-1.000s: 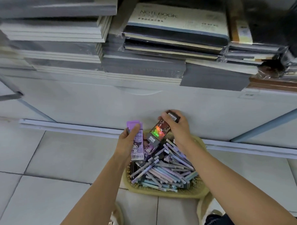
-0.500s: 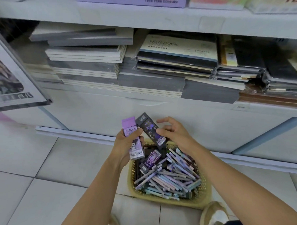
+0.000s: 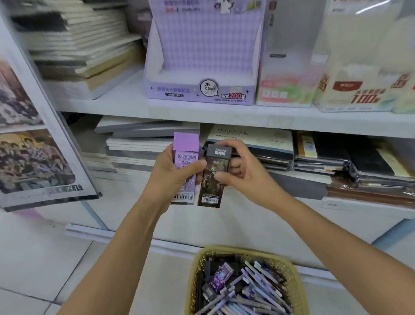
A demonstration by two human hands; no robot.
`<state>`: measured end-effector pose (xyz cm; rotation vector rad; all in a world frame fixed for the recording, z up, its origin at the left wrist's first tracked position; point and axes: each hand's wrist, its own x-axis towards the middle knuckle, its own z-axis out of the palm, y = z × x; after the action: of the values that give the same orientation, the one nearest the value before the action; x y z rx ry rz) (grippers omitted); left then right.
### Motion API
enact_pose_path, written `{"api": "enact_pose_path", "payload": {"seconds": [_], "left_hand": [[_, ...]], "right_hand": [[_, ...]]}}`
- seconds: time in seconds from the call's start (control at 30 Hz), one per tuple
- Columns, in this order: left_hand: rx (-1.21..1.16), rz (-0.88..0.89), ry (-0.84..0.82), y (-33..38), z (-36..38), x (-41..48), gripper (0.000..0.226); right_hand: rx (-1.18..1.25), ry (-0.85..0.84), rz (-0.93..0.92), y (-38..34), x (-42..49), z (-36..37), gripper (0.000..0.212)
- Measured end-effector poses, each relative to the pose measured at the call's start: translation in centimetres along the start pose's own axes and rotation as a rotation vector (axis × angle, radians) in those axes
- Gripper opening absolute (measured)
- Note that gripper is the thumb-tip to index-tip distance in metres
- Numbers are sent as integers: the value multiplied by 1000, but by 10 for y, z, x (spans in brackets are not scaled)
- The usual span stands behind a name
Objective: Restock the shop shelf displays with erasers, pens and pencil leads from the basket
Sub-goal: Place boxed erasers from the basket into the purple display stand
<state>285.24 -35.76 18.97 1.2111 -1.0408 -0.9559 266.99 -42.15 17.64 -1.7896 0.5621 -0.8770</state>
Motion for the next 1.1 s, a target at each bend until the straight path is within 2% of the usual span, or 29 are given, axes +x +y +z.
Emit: {"api": "enact_pose_path", "payload": {"seconds": [0.1,0.23,0.33,0.47,0.6,0.7,0.83,0.97,1.1], "left_hand": [[26,72,2,42,5,14,28],[-197,78,84,82,-3,33,5],[-351,30,100,102,-19,45,20],[-224,147,87,116,-38,56,20],[-9,144,91,119,-52,64,27],[146,101,19,116,-62,65,25],[77,101,-73,114,-71,62,22],[-22,147,-32,114,-77,64,25],[-36,181,-4,112,-81,67,29]], "right_hand": [[-58,65,-125,-44,21,-16,29],[-34,197,-266,-99,50,-30,25],[-62,303,-387,-131,78,-36,23],[-191,404,-374,-143,118,-34,20],[-403,361,-279,-134,132,-30,21],[-483,281,-269,-136,134,-38,20],[-466,209,-249,-149,144,-49,17],[-259,291,-345,-159,161,-34,25],[-342,284,-345,-147,178,-13,22]]}}
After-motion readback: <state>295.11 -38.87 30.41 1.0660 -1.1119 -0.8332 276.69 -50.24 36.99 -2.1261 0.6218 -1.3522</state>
